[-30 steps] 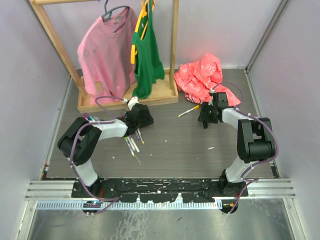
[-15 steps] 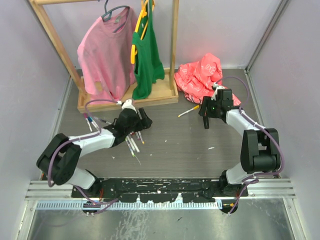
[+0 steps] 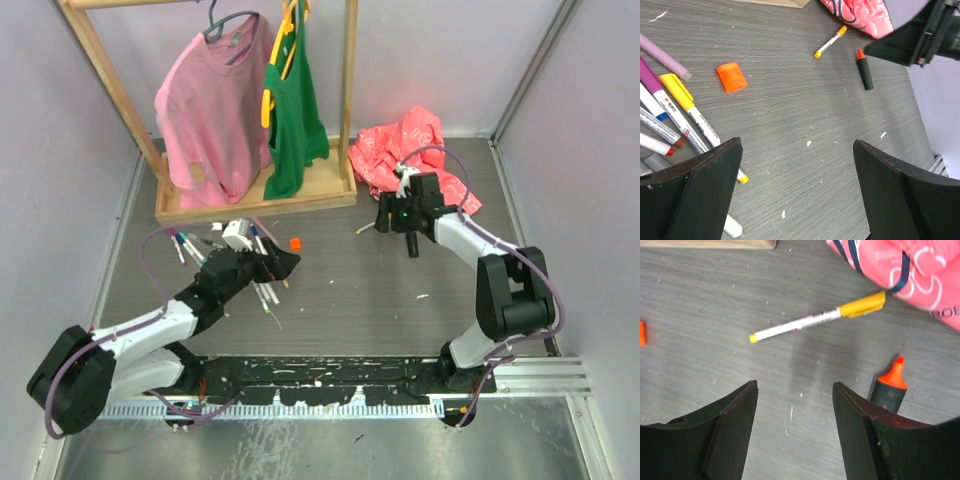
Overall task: Open the pen caps
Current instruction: Place the pen cap at the center of the board, then pick up the pen from the center of the board.
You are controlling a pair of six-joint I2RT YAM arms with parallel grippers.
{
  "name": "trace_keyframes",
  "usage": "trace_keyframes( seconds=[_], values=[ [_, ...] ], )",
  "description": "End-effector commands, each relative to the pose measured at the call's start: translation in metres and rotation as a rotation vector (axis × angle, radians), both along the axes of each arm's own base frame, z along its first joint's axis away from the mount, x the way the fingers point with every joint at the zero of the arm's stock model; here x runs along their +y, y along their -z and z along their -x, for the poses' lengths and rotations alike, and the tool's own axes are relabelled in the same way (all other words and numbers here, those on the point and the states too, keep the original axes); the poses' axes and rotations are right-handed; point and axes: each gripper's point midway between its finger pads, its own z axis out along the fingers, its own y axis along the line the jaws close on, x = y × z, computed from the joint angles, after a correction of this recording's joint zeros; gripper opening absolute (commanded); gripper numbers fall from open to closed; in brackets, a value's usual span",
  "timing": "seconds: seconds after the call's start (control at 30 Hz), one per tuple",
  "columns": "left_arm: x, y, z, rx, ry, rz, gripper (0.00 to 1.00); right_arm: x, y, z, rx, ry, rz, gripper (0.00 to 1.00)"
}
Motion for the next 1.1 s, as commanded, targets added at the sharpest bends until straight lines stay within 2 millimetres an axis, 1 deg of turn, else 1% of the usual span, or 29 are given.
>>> trace_keyframes(
  seconds=[0.0, 0.1, 0.23, 0.37, 0.43, 0.57, 0.63, 0.7, 0.8, 0.83, 0.9, 0.97, 1.07],
  values=[
    [0.013, -0.011, 0.007, -0.022, -0.048, 0.050, 0.95, 0.007, -0.016, -0.045, -0.087, 0.147, 0.143, 0.68],
    [0.019, -0.013, 0.015, -0.027, -0.066, 0.091, 0.97, 0.004, -0.001, -0.054, -0.022, 0.241, 0.217, 0.70],
    [0.023, -0.020, 0.020, -0.047, -0.074, 0.122, 0.98, 0.007, 0.021, -0.057, 0.053, 0.257, 0.222, 0.69],
    [0.025, -0.024, 0.022, -0.053, -0.073, 0.129, 0.98, 0.016, 0.029, -0.059, 0.082, 0.235, 0.207, 0.61],
    [0.025, -0.025, 0.023, -0.052, -0.072, 0.132, 0.98, 0.016, 0.031, -0.059, 0.087, 0.232, 0.206, 0.60],
    [0.026, -0.024, 0.024, -0.048, -0.078, 0.138, 0.98, 0.016, 0.041, -0.055, 0.108, 0.219, 0.218, 0.54],
    [0.026, -0.025, 0.024, -0.047, -0.076, 0.142, 0.98, 0.015, 0.041, -0.055, 0.109, 0.216, 0.223, 0.53],
    [0.025, -0.026, 0.025, -0.046, -0.071, 0.146, 0.98, 0.016, 0.036, -0.054, 0.102, 0.210, 0.212, 0.53],
    [0.025, -0.027, 0.026, -0.047, -0.067, 0.151, 0.99, 0.023, 0.021, -0.055, 0.081, 0.200, 0.160, 0.59],
    [0.025, -0.027, 0.026, -0.047, -0.067, 0.152, 0.99, 0.025, 0.017, -0.056, 0.074, 0.199, 0.141, 0.62],
    [0.025, -0.026, 0.025, -0.045, -0.070, 0.152, 0.99, 0.030, 0.012, -0.056, 0.066, 0.194, 0.110, 0.66],
    [0.024, -0.025, 0.025, -0.040, -0.070, 0.153, 0.99, 0.030, 0.014, -0.058, 0.070, 0.210, 0.100, 0.70],
    [0.022, -0.021, 0.024, -0.025, -0.069, 0.157, 0.99, 0.029, 0.025, -0.060, 0.096, 0.234, 0.112, 0.72]
  ],
)
